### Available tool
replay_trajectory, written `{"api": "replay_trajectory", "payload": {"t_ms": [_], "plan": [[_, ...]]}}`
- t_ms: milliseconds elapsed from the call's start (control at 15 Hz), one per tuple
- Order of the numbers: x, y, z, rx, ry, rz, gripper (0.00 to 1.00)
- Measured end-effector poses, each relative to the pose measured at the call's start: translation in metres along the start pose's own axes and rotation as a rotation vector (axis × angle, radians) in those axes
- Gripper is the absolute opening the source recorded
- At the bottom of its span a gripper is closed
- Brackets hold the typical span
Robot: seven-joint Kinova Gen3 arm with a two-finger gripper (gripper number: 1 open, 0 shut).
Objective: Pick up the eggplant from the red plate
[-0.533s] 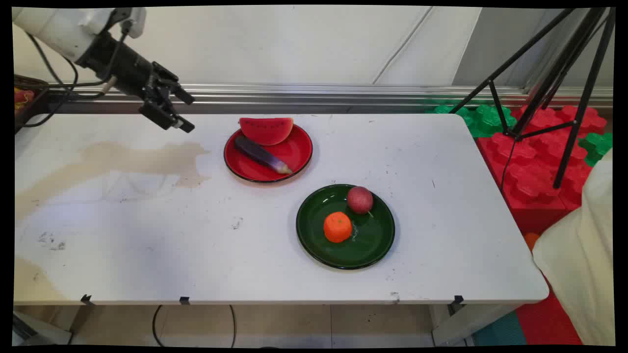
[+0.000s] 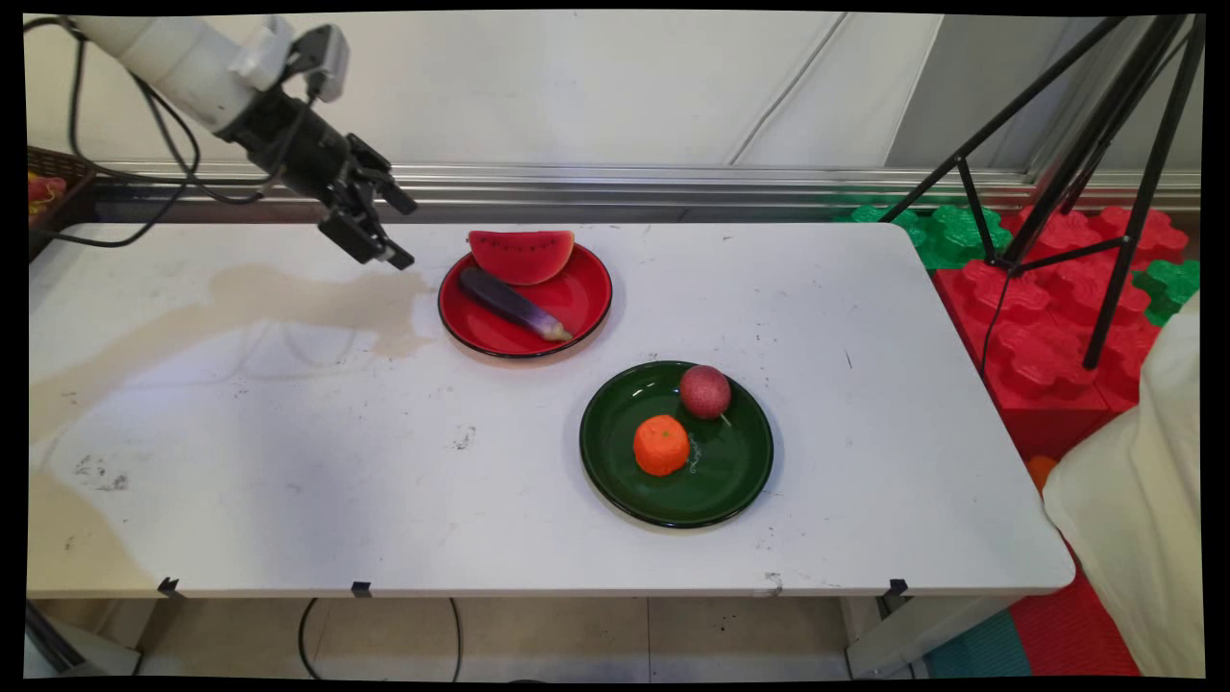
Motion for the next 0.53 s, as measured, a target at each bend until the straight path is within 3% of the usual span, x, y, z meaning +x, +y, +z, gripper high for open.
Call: {"api": "replay_trajectory", "payload": {"t_ms": [533], "plan": [[0.009,-0.015,0.049,-0.033,-0.072,0.096,1.00]]}}
